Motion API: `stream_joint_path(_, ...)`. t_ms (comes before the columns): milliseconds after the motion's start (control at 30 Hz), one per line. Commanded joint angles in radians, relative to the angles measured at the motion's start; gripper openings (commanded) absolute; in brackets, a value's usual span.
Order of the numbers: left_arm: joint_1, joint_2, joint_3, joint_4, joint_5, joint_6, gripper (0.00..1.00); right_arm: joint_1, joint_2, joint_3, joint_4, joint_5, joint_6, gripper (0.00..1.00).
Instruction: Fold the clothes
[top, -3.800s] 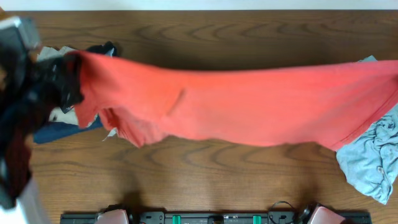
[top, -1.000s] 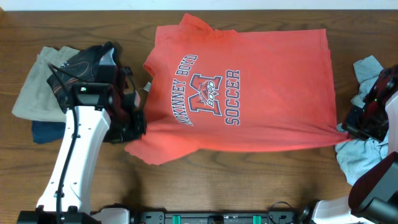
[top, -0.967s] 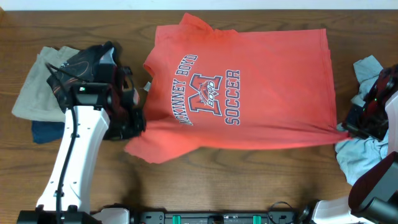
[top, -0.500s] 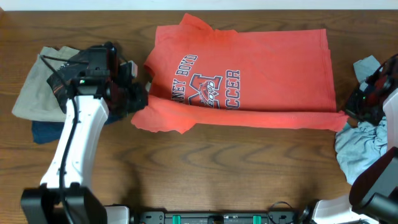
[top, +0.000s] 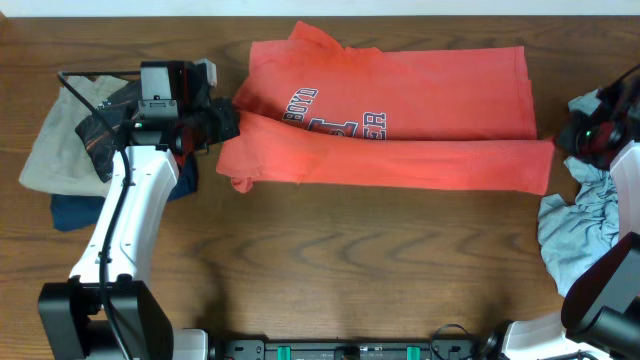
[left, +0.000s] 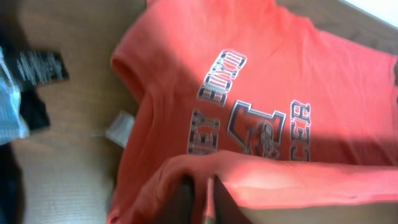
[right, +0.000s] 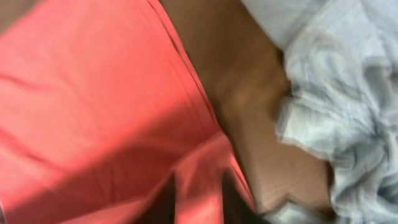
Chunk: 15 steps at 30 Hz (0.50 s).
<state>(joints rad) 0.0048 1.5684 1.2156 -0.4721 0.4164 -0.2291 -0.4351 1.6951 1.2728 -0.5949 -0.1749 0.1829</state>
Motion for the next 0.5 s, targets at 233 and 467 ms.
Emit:
stream_joint_path(233,0.003,0.045,-0.006,-0.151,-0.039,-0.019,0.56,0.004,0.007,-0.014,-0.044,-0.031,-0.025,0.35)
stream_joint_path(467,0.002,0.08,-0.054,-0.283,-0.167,-0.011,0.56,0.004,0.007,-0.15,-0.031,-0.005,-0.042,0.31)
